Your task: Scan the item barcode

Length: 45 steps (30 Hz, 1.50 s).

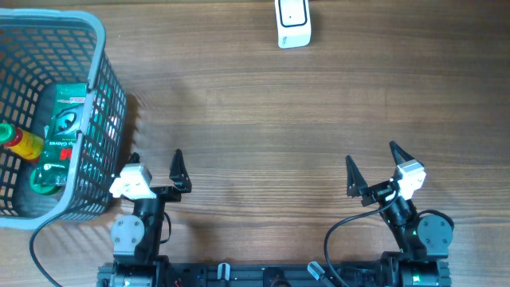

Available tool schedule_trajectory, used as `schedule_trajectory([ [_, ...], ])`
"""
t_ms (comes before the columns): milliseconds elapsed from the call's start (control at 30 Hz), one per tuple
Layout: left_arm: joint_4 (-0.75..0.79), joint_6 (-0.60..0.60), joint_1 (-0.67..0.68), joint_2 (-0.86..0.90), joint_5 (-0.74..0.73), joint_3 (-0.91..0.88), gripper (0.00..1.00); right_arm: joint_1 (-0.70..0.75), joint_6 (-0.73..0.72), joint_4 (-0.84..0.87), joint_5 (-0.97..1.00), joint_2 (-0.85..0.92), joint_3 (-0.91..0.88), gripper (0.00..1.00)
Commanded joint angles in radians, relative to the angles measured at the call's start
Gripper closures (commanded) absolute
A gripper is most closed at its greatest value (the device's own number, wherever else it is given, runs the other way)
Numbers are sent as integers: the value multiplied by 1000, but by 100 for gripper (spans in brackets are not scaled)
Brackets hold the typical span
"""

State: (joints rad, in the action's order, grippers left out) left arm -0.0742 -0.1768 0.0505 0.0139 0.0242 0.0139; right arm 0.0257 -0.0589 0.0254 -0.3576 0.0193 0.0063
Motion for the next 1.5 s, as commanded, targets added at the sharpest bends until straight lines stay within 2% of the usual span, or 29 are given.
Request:
schedule_trajectory([
  [0, 3, 16, -1, -7, -12, -8, 0, -6, 6, 3, 10, -16, -1, 0],
  [167, 2, 16, -1, -7, -12, -8, 0, -6, 6, 3, 10, -16, -1, 0],
  [200, 5, 17, -1, -7, 24, -8, 0, -6, 6, 3, 10, -16, -1, 0],
  [267, 51, 11, -1, -7, 35, -8, 0, -6, 6, 3, 10, -16, -1, 0],
  [367, 155, 10, 0, -7, -151, -7, 0, -6, 6, 3, 10, -16, -1, 0],
  [500, 163, 8, 0, -7, -314, 20, 0, -6, 6, 3, 10, -16, -1, 0],
  [800, 134, -44, 0, 33, -342, 220, 0, -6, 6, 3, 10, -16, -1, 0],
  [1100, 53, -43, -1, 388, -338, 579, 0, -6, 6, 3, 10, -16, -1, 0],
  [1333, -169, -37, -36, 776, -347, 967, 0, -6, 6, 3, 10, -16, -1, 0],
  [1433, -260, -43, -35, 857, -431, 998, 0, -6, 6, 3, 10, -16, -1, 0],
  [1467, -319, -32, -37, 881, -415, 997, 0, -6, 6, 3, 10, -16, -1, 0],
])
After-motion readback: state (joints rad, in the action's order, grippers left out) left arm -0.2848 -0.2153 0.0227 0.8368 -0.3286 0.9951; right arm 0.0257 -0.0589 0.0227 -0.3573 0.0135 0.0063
